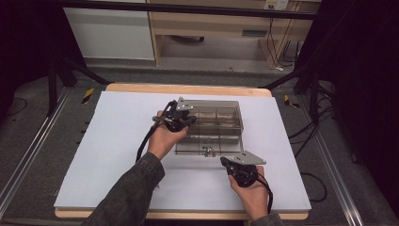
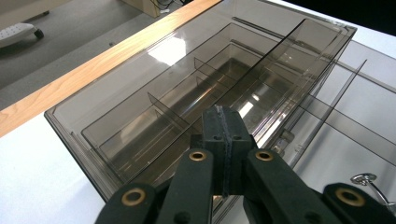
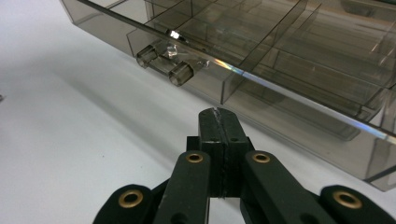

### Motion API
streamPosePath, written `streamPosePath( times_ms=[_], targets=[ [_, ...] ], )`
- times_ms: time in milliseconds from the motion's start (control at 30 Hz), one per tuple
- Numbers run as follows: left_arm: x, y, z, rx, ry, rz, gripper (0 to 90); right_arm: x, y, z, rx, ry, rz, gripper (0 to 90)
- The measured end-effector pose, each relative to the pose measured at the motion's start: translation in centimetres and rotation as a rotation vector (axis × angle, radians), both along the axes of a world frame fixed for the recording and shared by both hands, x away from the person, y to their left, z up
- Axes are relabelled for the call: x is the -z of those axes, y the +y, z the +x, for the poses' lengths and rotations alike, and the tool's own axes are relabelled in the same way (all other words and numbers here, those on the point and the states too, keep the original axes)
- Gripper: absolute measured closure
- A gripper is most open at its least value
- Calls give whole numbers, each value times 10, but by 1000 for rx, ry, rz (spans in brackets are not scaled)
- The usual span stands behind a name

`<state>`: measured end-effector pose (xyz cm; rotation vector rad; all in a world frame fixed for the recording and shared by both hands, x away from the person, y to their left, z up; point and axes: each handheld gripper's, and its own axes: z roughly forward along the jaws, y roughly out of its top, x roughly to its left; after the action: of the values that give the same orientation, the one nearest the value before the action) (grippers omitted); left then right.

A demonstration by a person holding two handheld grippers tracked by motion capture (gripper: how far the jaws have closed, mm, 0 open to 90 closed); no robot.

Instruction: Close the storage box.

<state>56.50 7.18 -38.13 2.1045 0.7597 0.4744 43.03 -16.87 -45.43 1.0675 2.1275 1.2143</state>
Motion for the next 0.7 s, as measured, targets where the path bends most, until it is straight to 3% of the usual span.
streamPosePath(
  times_ms=[133,700],
  targets=[
    [3,0,2,-2,3,14,900,1,0,2,5,-4,-1,900],
    [6,-1,6,-27,12,-5,900,-2,3,6,5,-27,1,900]
  ],
)
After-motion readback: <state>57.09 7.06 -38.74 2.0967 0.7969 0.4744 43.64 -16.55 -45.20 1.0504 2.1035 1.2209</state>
